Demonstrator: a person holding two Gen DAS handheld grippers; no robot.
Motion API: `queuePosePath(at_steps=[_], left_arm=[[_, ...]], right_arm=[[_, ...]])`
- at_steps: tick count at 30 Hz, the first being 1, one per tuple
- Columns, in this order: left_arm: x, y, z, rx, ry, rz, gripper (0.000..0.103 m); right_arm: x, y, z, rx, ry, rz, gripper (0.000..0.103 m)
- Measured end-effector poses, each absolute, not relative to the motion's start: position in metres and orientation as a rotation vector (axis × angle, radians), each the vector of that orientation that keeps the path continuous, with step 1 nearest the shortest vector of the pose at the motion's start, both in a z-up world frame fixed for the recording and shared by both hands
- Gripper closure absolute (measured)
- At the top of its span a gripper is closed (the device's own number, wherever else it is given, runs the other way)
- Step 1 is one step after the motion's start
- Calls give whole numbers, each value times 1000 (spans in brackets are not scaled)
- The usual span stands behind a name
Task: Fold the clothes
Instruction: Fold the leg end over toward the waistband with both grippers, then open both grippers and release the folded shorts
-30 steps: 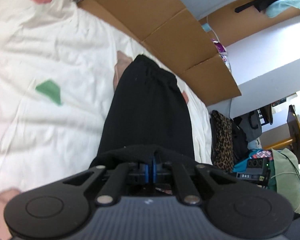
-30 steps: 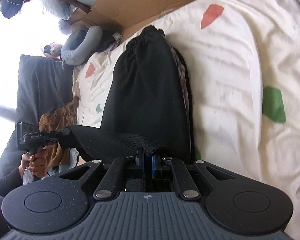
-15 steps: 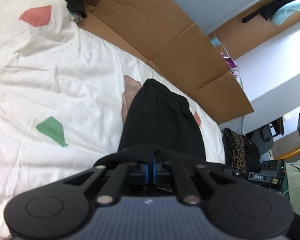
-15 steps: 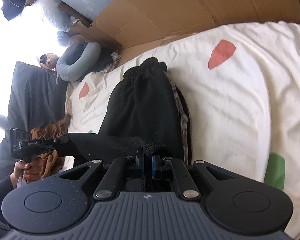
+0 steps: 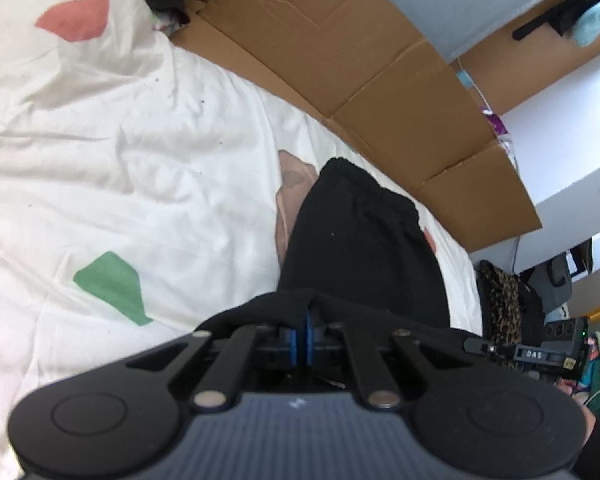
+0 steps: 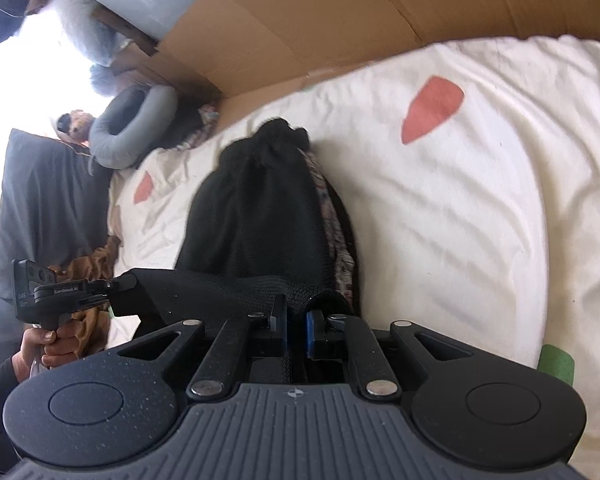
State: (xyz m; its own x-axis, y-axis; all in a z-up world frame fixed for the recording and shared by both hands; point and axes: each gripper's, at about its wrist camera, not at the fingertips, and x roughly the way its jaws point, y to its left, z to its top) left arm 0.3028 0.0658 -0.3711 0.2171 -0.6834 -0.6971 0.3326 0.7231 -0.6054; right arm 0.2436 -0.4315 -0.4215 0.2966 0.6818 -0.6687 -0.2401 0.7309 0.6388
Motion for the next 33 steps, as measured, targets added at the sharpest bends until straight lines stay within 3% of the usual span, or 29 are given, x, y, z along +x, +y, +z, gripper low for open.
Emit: queuePosePath(at_steps=[3,4,7,8,9,11,17,25,33], left_arm=[[309,66,-380,-357,1170,-705,95],[310,66,-381,-354,1172,-700,94],[308,68,-380,-339,1173,-686,66],[305,69,-378,-346,1162,-697,56],[303,71,-377,-354,1154,-707,53],[299,72,-378,-368,1163,-718,52],[285,72,-383,-341,1189,-733,52],[262,61,-384,-224,1172,-756,52],[243,35,-386,-24,1114,-770,54]], right_arm=[[246,-431,-426,460,1106,647,89],[246,-431,-427,461,1105,648,83],[246,-433,-427,488,1100,655,62],[244,-434,-427,495,1101,661,61],[243,-434,-427,500,1104,668,59],[240,-434,-427,511,1110,681,52],[226,-433,-430,526,1133,710,49],[207,-428,-436,488,1163,740,48],[179,-404,-435,256,1117,730,49]])
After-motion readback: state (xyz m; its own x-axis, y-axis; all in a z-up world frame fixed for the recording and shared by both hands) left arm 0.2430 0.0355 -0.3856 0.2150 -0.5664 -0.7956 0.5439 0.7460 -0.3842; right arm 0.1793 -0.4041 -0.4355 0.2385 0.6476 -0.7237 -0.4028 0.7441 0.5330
